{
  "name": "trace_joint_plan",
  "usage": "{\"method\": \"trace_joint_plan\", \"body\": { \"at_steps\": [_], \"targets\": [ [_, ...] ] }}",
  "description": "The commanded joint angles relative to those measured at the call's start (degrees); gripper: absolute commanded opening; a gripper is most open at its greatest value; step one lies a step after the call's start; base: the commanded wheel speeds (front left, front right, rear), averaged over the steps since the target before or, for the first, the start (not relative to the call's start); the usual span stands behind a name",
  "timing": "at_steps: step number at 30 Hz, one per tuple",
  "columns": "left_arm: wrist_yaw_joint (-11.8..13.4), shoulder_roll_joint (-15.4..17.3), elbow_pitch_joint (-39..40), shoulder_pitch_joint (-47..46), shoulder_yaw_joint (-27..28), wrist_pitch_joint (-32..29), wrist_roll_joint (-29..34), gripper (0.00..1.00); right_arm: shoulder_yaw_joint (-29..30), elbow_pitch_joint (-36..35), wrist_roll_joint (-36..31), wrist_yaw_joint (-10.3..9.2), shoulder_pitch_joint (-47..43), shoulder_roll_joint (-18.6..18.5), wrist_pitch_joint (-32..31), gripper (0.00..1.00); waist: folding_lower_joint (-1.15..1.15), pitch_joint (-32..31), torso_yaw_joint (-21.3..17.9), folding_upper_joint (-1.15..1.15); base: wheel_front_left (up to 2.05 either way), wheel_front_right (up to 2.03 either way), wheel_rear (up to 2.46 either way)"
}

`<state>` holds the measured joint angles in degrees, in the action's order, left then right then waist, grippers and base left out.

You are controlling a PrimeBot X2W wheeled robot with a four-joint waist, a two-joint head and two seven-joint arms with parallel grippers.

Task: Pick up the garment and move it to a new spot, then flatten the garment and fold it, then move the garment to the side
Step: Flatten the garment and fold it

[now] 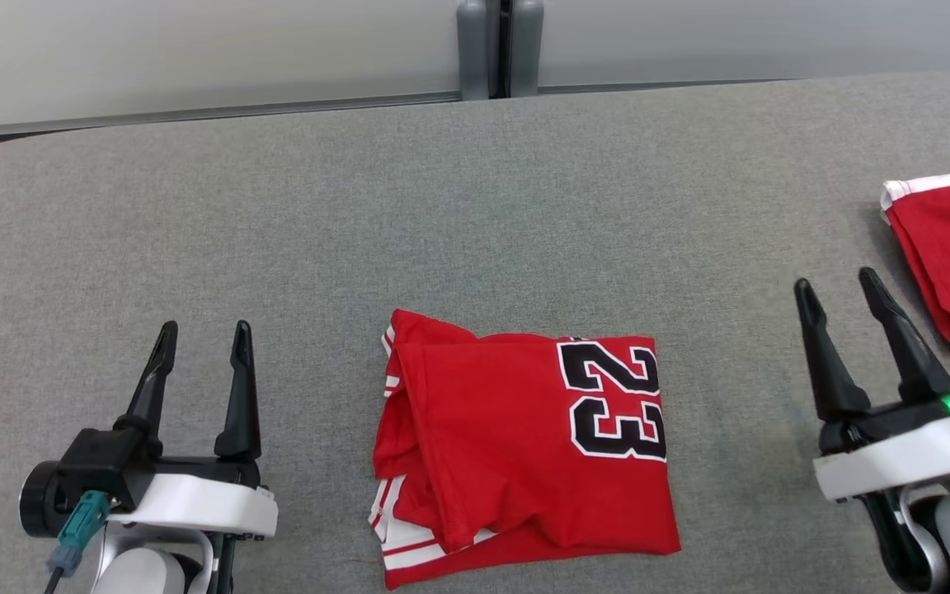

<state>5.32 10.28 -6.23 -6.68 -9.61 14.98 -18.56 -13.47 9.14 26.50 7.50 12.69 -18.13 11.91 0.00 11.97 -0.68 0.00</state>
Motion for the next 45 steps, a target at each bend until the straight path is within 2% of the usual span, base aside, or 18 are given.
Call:
{"method": "trace_joint_plan", "body": {
  "at_steps": [1,8,21,45],
  "targets": [
    [0.2,0.6,0.3,0.7,0.4,0.2,0.4,1.0,1.6,-1.1,-1.0,-0.03,-1.7,-0.1,-0.8,1.0,0.0,-0.8,-0.5,0.0,0.0,0.0,0.0],
    [0.8,1.7,1.3,4.0,0.3,0.1,0.9,1.0,7.7,-6.9,-4.9,-0.03,-10.2,1.5,-5.9,1.0,0.0,-3.7,-1.3,0.0,0.0,0.0,0.0],
    [2.6,2.9,4.0,12.2,0.2,-2.2,0.2,1.0,8.8,-11.3,-6.5,-0.03,-18.0,3.7,-11.5,1.0,0.0,-12.0,-2.1,0.0,0.0,0.0,0.0],
    [5.1,3.8,8.7,16.4,0.2,-5.3,-0.6,1.0,10.0,-13.8,-7.6,-0.03,-19.8,4.5,-14.5,1.0,0.0,-13.6,-2.2,0.0,0.0,0.0,0.0]
  ]
}}
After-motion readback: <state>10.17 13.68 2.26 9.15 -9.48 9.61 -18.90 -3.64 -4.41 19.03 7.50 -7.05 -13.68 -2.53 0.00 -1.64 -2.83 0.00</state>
